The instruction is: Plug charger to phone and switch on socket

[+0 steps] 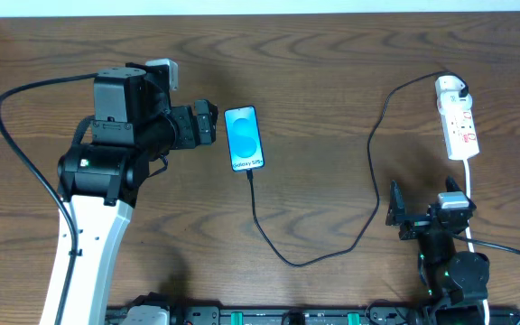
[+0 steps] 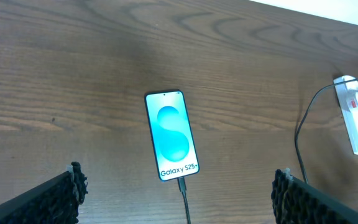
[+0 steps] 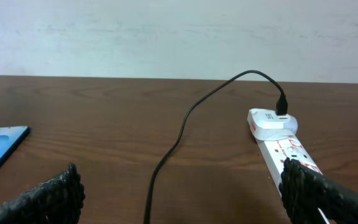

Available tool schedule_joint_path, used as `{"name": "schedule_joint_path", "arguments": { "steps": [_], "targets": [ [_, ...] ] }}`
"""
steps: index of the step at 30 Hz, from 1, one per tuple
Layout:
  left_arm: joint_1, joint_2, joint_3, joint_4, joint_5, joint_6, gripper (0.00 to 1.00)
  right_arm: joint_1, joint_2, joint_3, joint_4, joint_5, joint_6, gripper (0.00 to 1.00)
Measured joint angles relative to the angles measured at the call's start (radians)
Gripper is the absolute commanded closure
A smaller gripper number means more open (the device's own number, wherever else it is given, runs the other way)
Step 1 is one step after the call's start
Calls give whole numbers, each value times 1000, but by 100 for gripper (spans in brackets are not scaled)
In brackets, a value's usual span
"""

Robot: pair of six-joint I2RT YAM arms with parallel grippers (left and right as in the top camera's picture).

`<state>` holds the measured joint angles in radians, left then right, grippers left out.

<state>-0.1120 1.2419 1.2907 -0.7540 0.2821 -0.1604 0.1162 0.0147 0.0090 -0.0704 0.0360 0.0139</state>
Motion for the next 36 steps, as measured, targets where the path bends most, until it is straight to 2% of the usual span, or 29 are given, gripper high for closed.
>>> {"name": "schedule_joint_path", "arguments": {
  "steps": [30, 36],
  "targets": [
    [0, 0, 0, 0, 0, 0, 4, 0, 0, 0, 0, -3, 0, 1],
    [0, -3, -6, 16, -44, 30, 4, 0, 0, 0, 0, -3, 0, 1]
  ]
}}
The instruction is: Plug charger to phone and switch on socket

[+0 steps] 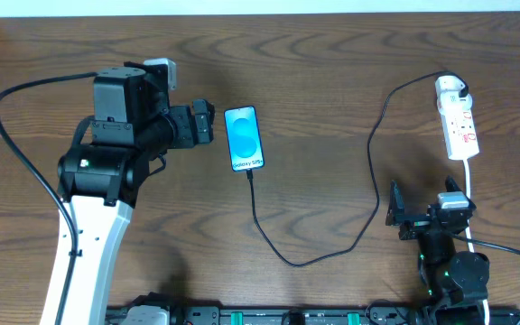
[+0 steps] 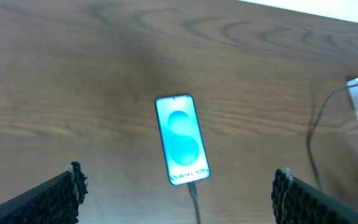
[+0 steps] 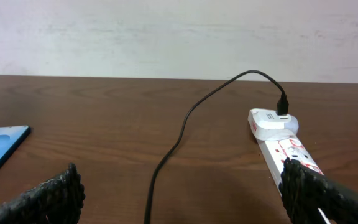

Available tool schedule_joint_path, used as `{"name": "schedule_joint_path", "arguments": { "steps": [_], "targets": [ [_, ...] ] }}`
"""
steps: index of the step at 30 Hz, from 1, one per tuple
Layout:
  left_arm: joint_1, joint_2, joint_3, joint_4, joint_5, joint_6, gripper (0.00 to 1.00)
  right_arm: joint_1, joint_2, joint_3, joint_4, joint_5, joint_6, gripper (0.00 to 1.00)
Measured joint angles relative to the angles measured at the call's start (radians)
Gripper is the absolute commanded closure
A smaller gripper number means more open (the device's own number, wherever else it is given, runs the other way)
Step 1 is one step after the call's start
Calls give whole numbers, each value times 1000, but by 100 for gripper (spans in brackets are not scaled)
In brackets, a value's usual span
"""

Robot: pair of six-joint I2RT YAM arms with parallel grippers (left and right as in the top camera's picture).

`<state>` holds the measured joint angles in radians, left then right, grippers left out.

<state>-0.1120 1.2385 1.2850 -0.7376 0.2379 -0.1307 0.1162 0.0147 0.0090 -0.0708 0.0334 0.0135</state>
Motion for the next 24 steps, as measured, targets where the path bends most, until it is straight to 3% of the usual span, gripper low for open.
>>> {"name": "schedule_joint_path", "arguments": {
  "steps": [6, 10, 20, 24],
  "targets": [
    [0, -95, -115, 123, -15, 129, 4, 0, 0, 0, 0, 0, 0, 1],
    [15, -216, -267, 299, -17, 182, 4, 0, -1, 0, 0, -1, 0, 1],
    [74, -497, -742, 829, -32, 210, 4, 0, -2, 0, 0, -1, 0, 1],
    [78, -615, -912, 943, -49, 211, 4, 0, -2, 0, 0, -1, 0, 1]
  ]
}}
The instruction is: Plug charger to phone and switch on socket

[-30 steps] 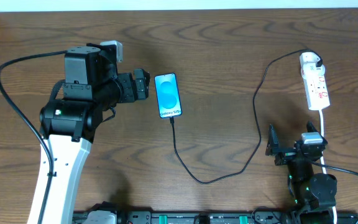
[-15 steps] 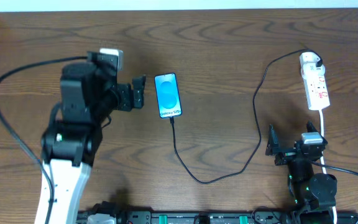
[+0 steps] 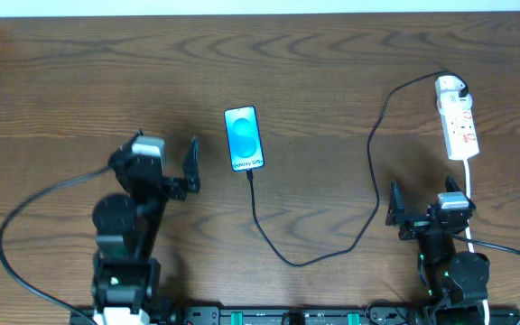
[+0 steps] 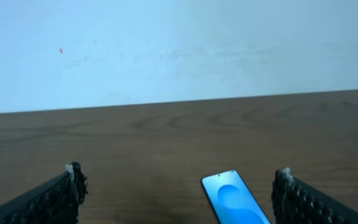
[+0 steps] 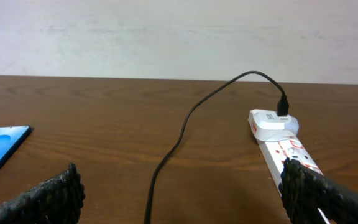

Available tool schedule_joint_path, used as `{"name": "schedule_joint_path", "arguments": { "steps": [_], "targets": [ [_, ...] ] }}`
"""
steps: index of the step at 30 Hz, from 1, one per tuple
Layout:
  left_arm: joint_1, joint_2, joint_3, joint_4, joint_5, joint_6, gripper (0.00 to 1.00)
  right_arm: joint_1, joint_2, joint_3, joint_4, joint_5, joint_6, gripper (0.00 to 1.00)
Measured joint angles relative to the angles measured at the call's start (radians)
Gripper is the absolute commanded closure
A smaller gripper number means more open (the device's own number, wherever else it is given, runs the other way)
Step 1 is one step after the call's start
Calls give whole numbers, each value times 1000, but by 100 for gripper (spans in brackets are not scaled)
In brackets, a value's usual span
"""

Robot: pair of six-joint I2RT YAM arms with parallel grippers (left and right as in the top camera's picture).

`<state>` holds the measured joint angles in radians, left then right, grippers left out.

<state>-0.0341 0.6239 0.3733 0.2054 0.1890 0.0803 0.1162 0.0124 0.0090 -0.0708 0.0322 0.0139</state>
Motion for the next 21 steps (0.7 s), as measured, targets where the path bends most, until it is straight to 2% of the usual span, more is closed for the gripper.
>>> {"name": "schedule_joint_path", "arguments": {
  "steps": [6, 14, 21],
  "targets": [
    [1, -182, -189, 35, -59, 0, 4, 0, 0, 0, 0, 0, 0, 1],
    [1, -390, -334, 39, -122, 4, 4, 0, 0, 0, 0, -2, 0, 1],
    [1, -521, -367, -83, -137, 14, 4, 0, 0, 0, 0, -2, 0, 1]
  ]
}}
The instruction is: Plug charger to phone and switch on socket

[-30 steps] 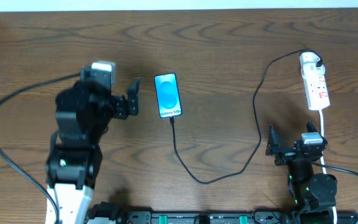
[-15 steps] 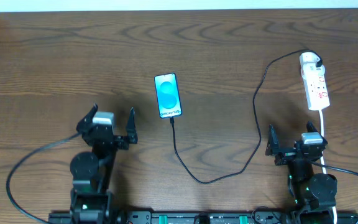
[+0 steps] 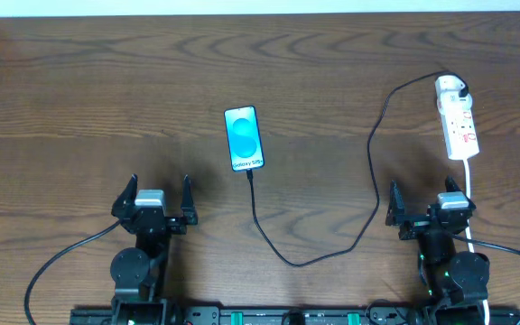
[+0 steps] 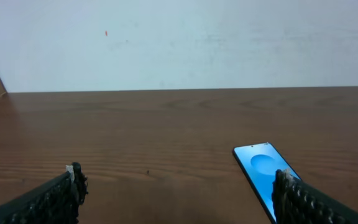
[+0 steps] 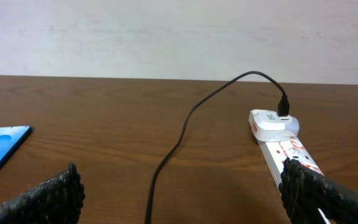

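Observation:
The phone (image 3: 245, 138) lies flat mid-table with its blue screen lit, also seen in the left wrist view (image 4: 263, 168). A black cable (image 3: 373, 162) is plugged into the phone's near end and loops to a white charger (image 5: 271, 119). The charger sits in the far end of the white power strip (image 3: 457, 129). The strip's switch is too small to read. My left gripper (image 3: 157, 195) stands open and empty at the near left, well short of the phone. My right gripper (image 3: 427, 206) stands open and empty just short of the strip's near end (image 5: 288, 149).
The brown wooden table (image 3: 79, 81) ends at a white wall at the back. The cable's slack (image 5: 179, 140) lies on the wood between the phone and my right gripper. The strip's own white lead (image 3: 469, 194) runs back past the right arm.
My left arm has drawn back from a spot near the phone's lower left to the table's near edge, its gripper still open. Phone, cable, strip and right arm are unchanged.
My left gripper was open and raised just left of the phone, which lay lit with the cable in it. It stayed there, then stood lower and nearer the front edge, and now rests at that edge. The right arm never moved.

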Available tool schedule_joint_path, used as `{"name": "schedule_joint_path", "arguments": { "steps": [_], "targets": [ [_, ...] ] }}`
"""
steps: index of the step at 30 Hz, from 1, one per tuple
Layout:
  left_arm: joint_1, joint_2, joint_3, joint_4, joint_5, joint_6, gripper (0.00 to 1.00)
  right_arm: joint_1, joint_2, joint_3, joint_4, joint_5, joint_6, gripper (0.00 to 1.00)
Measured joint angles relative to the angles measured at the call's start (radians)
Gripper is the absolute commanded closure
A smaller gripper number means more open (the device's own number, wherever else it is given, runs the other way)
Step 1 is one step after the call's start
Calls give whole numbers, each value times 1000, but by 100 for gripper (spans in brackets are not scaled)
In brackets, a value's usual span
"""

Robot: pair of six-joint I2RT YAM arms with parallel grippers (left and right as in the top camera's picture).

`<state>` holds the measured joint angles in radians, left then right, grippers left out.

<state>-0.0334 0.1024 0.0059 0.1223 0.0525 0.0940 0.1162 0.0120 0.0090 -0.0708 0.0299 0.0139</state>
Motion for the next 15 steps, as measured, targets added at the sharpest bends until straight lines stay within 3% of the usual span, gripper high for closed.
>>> {"name": "schedule_joint_path", "arguments": {
  "steps": [7, 15],
  "targets": [
    [0, -85, 4, -138, -2, 15, 4, 0, 0, 0, 0, 0, 0, 1],
    [0, -92, 7, -145, -3, 15, 4, 0, 0, 0, 0, 0, 0, 1]
  ]
}}
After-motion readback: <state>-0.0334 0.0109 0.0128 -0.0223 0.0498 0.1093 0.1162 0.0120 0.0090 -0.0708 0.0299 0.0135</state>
